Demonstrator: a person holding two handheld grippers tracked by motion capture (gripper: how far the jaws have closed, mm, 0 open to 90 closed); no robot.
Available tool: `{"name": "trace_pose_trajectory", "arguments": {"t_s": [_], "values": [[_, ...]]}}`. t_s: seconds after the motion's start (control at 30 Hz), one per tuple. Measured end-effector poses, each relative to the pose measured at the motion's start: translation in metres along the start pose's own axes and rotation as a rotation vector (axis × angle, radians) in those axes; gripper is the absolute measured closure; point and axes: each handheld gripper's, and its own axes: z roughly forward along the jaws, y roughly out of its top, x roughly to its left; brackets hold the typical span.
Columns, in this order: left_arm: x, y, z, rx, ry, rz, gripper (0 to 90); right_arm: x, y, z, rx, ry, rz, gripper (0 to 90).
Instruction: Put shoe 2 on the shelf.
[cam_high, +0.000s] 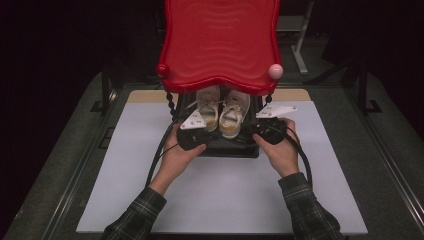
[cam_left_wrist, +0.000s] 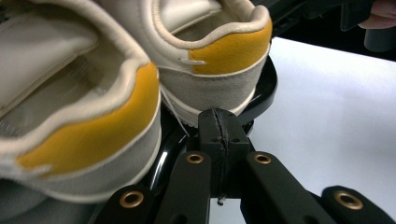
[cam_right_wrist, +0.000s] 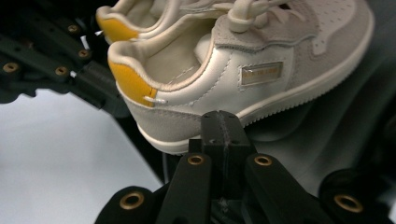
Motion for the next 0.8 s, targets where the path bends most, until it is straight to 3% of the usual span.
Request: {"name": "trace_pose_trajectory", "arguments": {"t_s": [0.37, 0.6, 0.73, 0.8], "values": [[-0.001, 0.004, 0.006, 0.01, 0.013, 0.003, 89.4, 0.002, 0.004, 0.005, 0.003, -0.085, -0.001, 89.9], [-0.004, 0.009, 0.001, -0.021, -0.003, 0.008, 89.4, 0.007, -0.004, -0.004, -0.026, -0.012, 0.026, 90.0], [-0.003, 0.01, 0.003, -0.013, -0.005, 0.007, 89.5, 0.014, -0.002, -0.004, -0.024, -0.008, -0.01, 90.0], [-0.003, 0.011, 0.004, -0.017, 0.0, 0.004, 89.5, 0.013, -0.002, -0.004, -0.024, -0.008, -0.003, 90.0]]}}
